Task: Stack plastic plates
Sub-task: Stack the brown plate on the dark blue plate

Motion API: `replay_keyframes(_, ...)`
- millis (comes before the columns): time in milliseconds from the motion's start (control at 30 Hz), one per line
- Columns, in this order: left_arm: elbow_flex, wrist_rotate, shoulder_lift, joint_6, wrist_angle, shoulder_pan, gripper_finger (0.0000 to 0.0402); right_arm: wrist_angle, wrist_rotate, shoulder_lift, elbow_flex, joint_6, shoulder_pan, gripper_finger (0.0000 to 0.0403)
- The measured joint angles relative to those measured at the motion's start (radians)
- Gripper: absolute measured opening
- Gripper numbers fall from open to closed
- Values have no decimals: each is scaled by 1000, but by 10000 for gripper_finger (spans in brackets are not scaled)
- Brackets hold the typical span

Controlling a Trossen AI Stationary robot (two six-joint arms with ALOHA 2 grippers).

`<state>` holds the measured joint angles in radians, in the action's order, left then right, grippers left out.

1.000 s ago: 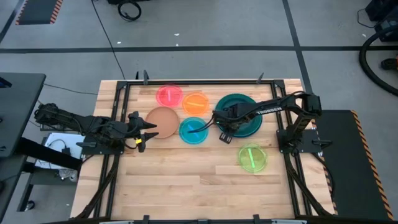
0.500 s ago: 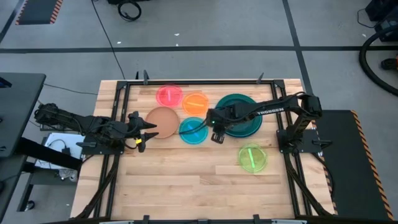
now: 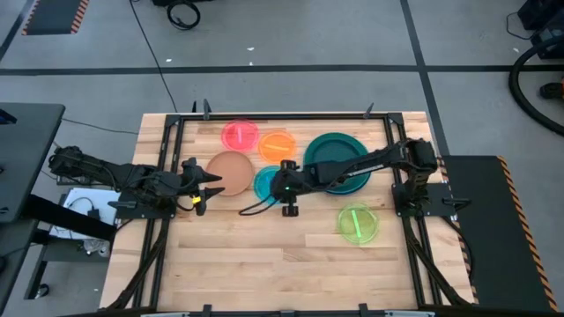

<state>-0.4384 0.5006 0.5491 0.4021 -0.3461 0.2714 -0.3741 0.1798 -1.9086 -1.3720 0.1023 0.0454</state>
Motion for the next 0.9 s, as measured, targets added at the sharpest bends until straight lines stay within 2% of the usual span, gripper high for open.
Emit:
replay_keyframes(267, 0, 15, -1, -29, 21, 0, 188, -42, -16, -159, -217, 111, 7, 132)
replay_keyframes(433, -25, -6, -27, -28, -42, 1, 188, -86, -16, -216, -324, 158, 6, 132)
replay_keyframes(767, -55, -7, -48, -22, -84, 2, 188, -45, -17, -194, -351, 197, 7, 132)
replay_keyframes(900, -55, -7, -34, -21, -84, 0, 188, -92, -17, -197, -410, 205, 7, 132)
